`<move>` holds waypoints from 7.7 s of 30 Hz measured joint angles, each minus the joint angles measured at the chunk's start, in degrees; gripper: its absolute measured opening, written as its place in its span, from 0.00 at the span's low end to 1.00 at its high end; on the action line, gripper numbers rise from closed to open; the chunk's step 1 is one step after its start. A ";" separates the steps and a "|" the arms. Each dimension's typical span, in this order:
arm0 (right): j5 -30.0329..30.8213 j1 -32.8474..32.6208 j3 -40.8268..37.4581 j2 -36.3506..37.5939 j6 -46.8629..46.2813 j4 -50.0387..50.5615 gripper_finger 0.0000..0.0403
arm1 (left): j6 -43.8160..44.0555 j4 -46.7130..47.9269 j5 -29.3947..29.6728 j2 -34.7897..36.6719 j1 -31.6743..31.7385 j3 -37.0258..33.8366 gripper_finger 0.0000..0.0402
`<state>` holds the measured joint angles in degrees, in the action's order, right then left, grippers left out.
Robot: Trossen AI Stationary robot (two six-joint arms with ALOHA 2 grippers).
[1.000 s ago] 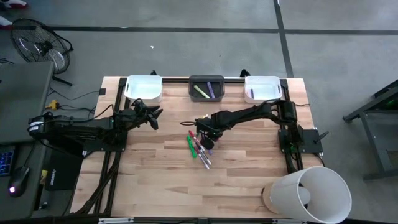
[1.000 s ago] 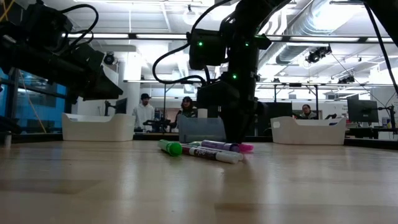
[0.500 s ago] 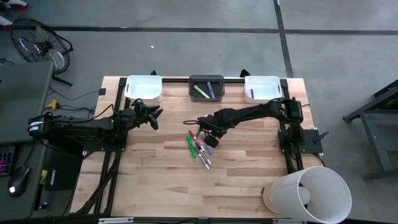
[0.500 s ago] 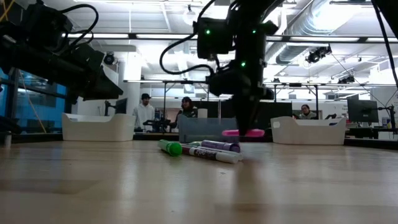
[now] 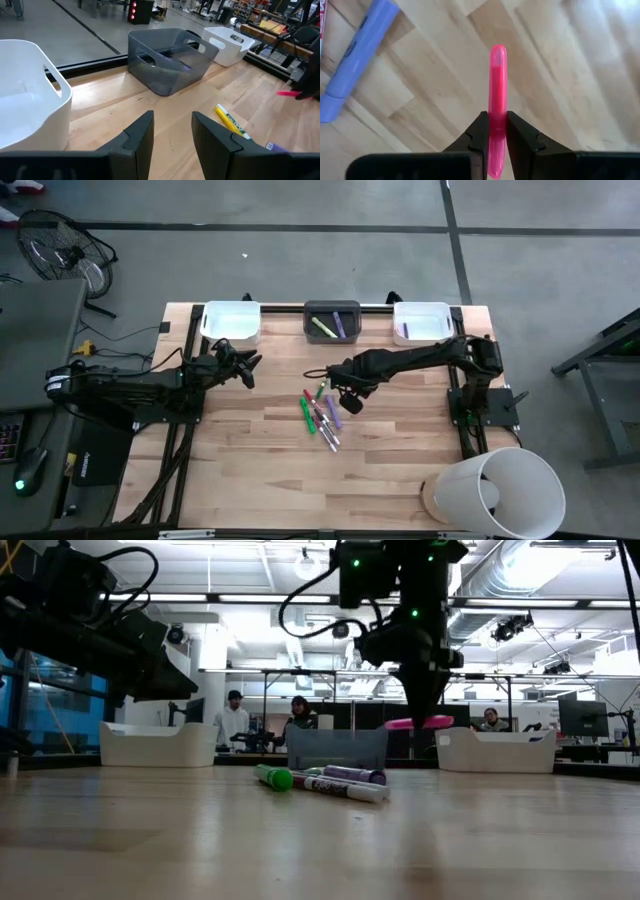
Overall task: Pick & Place Markers
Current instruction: Put the pink pen into the right white bin, then put the violet marker pen into the black bin
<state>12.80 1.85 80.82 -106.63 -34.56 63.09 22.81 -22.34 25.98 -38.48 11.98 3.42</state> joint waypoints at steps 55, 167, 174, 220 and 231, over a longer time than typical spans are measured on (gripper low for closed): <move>47.51 6.41 -48.89 45.18 -7.94 -47.42 0.11 | -0.02 -0.02 0.00 0.00 -0.01 0.00 0.33; -11.04 42.66 -48.19 29.61 21.78 -72.50 0.28 | -0.02 -0.03 0.00 0.00 0.01 0.00 0.33; -11.14 42.72 -48.19 30.56 24.09 -71.68 0.28 | -0.02 -0.03 -0.01 -0.01 0.00 0.01 0.33; -20.28 4.04 -25.93 30.12 32.29 -67.28 0.56 | -0.01 -0.01 0.00 0.00 0.01 0.01 0.33; -4.53 1.13 -28.03 25.40 20.15 -56.59 0.54 | -0.02 -0.03 0.00 -0.01 0.00 0.01 0.33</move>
<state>8.27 2.98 52.79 -81.23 -14.41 6.51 22.79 -22.37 25.98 -38.49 11.98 3.43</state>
